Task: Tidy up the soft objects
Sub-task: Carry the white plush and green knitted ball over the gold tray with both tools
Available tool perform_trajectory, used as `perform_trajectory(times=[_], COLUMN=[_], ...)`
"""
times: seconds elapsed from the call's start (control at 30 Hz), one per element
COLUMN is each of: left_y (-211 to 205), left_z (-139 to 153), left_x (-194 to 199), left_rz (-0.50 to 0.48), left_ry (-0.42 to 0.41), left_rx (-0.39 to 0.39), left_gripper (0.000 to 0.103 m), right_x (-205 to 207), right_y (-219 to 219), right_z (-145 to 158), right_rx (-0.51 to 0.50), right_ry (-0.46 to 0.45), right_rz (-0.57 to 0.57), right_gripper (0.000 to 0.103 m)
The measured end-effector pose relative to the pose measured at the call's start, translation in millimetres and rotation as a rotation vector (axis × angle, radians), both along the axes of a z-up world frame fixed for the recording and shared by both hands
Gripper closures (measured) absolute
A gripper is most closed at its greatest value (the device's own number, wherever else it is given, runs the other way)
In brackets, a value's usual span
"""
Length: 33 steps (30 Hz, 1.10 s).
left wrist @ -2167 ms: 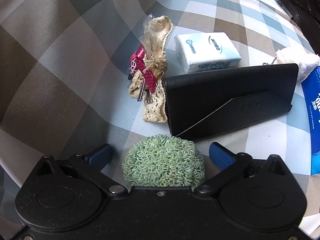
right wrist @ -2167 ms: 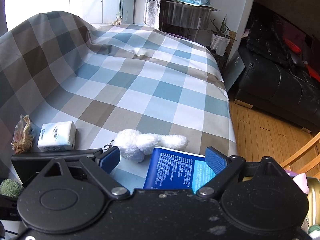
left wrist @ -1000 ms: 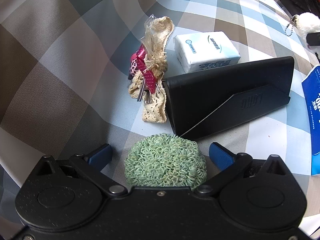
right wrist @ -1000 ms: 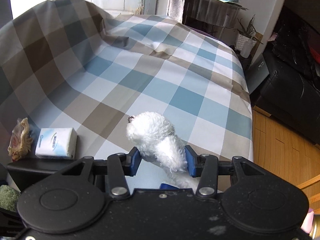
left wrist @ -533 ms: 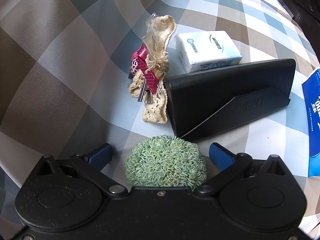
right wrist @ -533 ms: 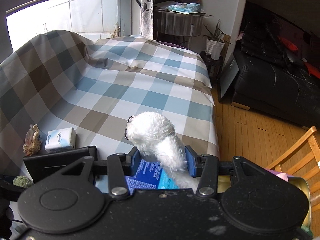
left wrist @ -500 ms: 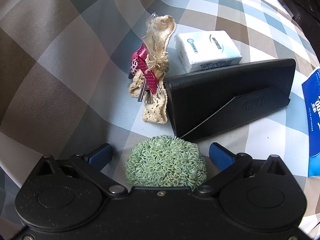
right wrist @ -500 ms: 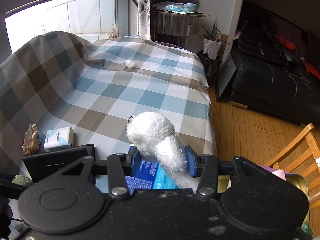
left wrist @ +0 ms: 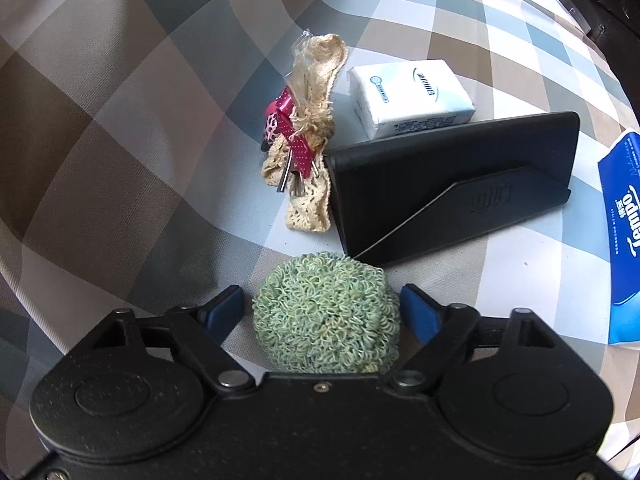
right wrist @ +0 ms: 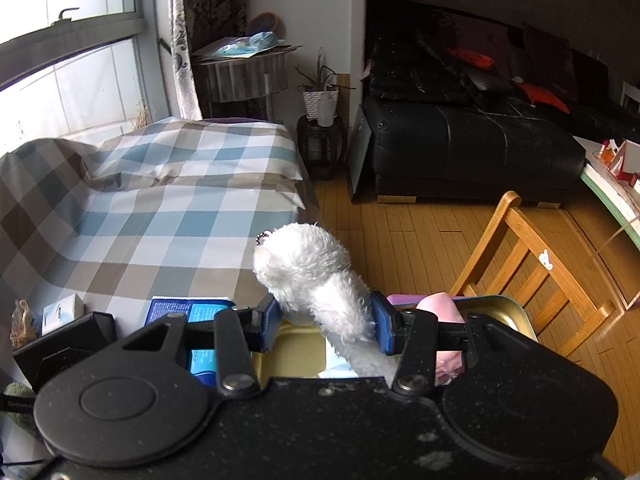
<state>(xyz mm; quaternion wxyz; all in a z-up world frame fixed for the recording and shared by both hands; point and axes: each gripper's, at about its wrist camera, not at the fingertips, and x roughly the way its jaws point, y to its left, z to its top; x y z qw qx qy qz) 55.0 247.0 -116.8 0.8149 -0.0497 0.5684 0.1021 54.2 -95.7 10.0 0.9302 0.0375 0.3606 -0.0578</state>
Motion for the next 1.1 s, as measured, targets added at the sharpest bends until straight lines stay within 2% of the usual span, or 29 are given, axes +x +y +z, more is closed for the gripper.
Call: perform_trajectory(times=[0.03, 0.07, 0.2, 0.37, 0.57, 0.77, 0.93, 1.1], left_y=[-3, -8, -24, -43, -80, -144, -203, -251], left_z=[3, 5, 14, 41, 86, 121, 129, 125], left_x=[-1, -1, -7, -13, -8, 0, 9, 20], left_rz=[-0.009, -0.014, -0.054, -0.098, -0.180, -0.337, -0.465, -0.541], left_ry=[-0.004, -0.005, -0.016, -0.061, -0.148, -0.233, -0.254, -0.247], left_rx=[0.007, 0.029, 0.109, 0.125, 0.083, 0.018, -0.039, -0.064], left_gripper=[0.042, 0.043, 0.045, 0.045, 0.045, 0.044, 0.044, 0.044], right_x=[-2, -4, -11, -21, -36, -45, -43, -41], right_y=[-7, -14, -37, -75, -118, -139, -137, -132], right_z=[2, 4, 7, 6, 1, -4, -7, -9], right_rx=[0.014, 0.028, 0.055, 0.116, 0.170, 0.127, 0.066, 0.046], right_ry=[-0.004, -0.006, -0.004, 0.016, 0.032, 0.049, 0.066, 0.074], right_rz=[-0.019, -0.041, -0.117, -0.225, -0.391, -0.525, -0.535, -0.497], right_gripper=[0.057, 0.057, 0.057, 0.057, 0.057, 0.057, 0.057, 0.057])
